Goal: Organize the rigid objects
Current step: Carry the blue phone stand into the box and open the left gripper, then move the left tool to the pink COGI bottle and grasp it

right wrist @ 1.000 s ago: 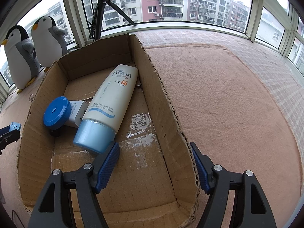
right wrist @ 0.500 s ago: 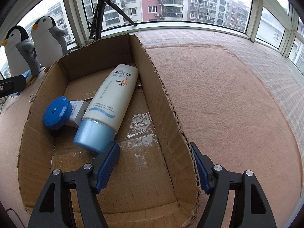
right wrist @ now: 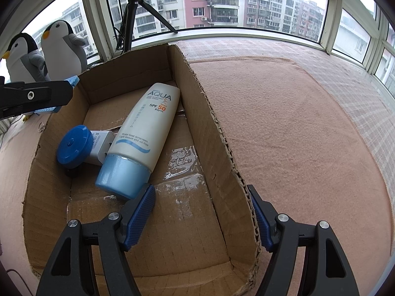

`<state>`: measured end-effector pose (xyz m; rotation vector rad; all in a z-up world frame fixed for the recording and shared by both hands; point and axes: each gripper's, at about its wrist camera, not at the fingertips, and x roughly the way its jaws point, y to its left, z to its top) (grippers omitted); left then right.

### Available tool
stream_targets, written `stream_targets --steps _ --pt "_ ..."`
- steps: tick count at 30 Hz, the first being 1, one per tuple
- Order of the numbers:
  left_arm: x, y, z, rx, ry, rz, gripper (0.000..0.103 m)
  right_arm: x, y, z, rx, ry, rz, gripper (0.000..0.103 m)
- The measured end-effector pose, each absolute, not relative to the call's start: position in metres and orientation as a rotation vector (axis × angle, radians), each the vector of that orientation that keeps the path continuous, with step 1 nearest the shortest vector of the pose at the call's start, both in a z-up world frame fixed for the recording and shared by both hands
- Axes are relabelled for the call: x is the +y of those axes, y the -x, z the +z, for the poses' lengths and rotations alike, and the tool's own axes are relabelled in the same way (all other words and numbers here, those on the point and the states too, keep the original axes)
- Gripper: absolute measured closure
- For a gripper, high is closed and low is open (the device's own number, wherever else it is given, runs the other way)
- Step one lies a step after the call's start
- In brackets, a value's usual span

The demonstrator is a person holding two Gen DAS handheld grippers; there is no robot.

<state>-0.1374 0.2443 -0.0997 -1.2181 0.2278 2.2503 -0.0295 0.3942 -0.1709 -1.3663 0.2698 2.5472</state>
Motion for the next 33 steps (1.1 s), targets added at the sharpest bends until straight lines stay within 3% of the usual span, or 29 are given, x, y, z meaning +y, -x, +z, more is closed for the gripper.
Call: stream_targets --steps 19,33 --pt "0.234 0.133 -0.090 0.218 1.225 2.276 0.021 0.393 0.030 -0.171 0.268 1.367 2.546 0.034" --pt "0.163 0.129 -0.082 0.137 1.253 2.329 0.021 0.393 0.030 -0.171 0.264 1.368 2.547 0.034"
